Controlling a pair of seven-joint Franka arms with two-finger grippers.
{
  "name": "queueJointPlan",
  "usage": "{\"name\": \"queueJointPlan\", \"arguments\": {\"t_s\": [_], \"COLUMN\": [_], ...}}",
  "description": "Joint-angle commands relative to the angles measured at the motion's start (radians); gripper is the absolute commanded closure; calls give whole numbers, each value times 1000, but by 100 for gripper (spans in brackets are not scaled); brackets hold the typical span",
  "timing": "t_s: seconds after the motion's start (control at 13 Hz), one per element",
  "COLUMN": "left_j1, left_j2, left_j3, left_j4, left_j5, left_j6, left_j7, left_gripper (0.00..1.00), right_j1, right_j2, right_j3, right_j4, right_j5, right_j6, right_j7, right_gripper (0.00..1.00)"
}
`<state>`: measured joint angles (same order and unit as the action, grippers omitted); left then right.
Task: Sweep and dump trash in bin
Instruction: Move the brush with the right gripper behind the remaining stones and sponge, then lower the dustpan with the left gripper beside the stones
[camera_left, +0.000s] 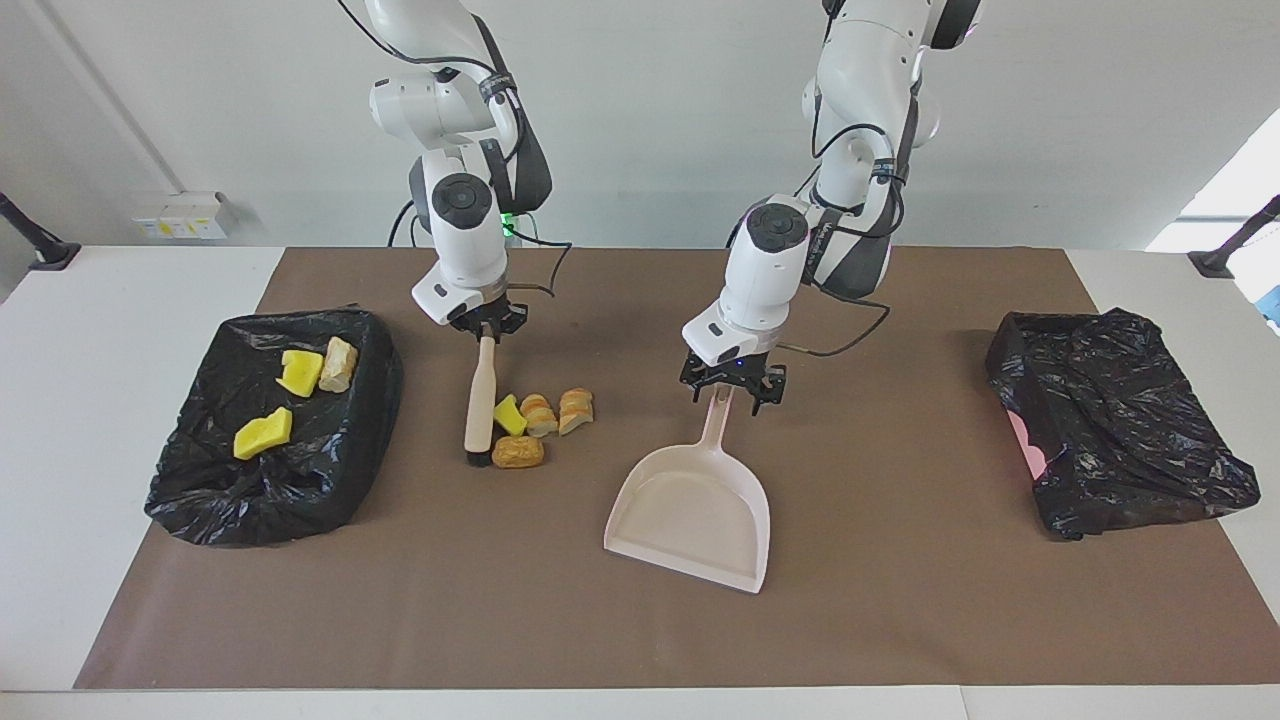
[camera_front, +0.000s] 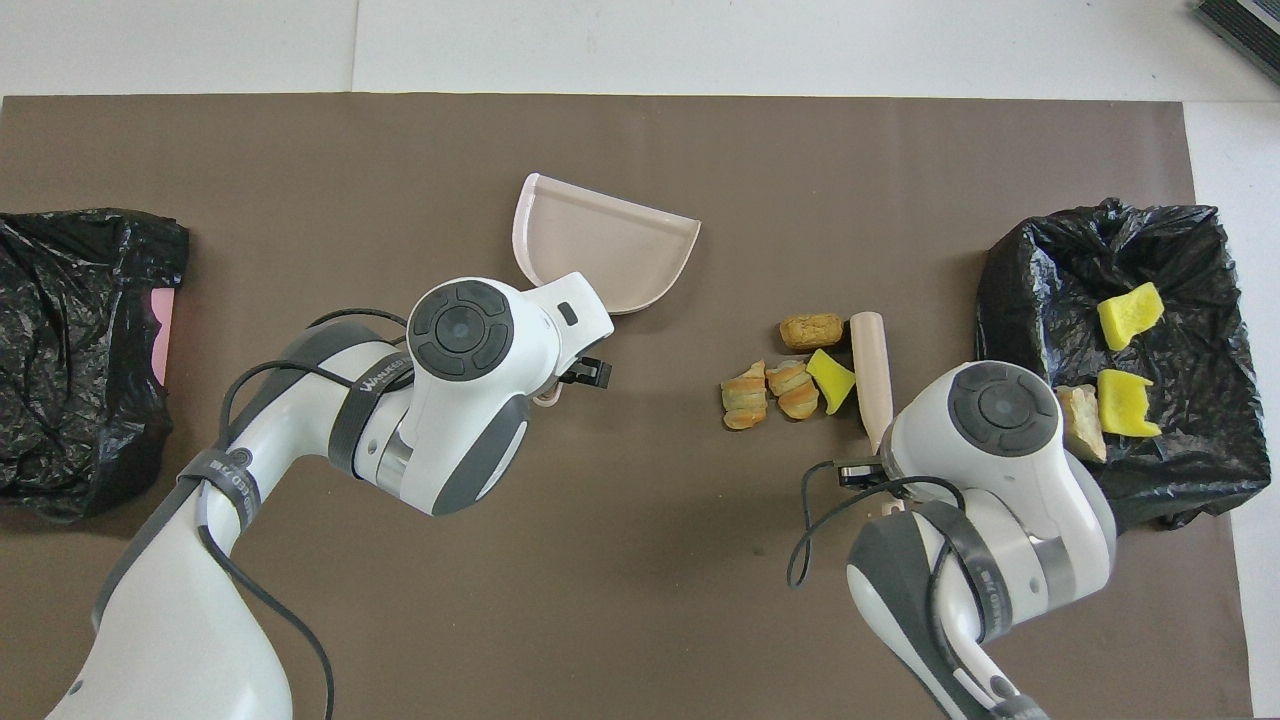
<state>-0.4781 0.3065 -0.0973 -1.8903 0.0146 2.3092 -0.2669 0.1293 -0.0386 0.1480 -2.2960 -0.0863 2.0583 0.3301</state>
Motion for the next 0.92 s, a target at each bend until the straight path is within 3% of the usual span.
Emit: {"name": "queueJointPlan", "arguments": {"t_s": [0.0,0.08,0.23,0.31,0.54,0.85], "left_j1": [4,4,4,4,7,91], "left_j2": [19,19,19,19,16,-65], "left_j3": [1,1,1,1,2,1], "left_j4": [22,23,23,25,27,24], "left_j5": [10,15,19,21,63,82], "left_j6": [18,16,16,16,16,-146], "left_j7": [12,12,12,12,24,413], "left_gripper": [41,55,94,100,100,100], "right_j1": [-14,-16,-19,-19,-19,-19], "right_j2": [28,28,28,29,25,0], "right_j3": [5,5,5,5,5,7], "right_j4": [46,46,44,44,37,-8], "right_j5": [-24,-23,-14,-9,-9,45], "right_j6": [-33,-33,-30,-29,-24,-15], "right_j7": [6,6,6,6,7,23], "right_gripper": [100,100,100,100,100,100]}}
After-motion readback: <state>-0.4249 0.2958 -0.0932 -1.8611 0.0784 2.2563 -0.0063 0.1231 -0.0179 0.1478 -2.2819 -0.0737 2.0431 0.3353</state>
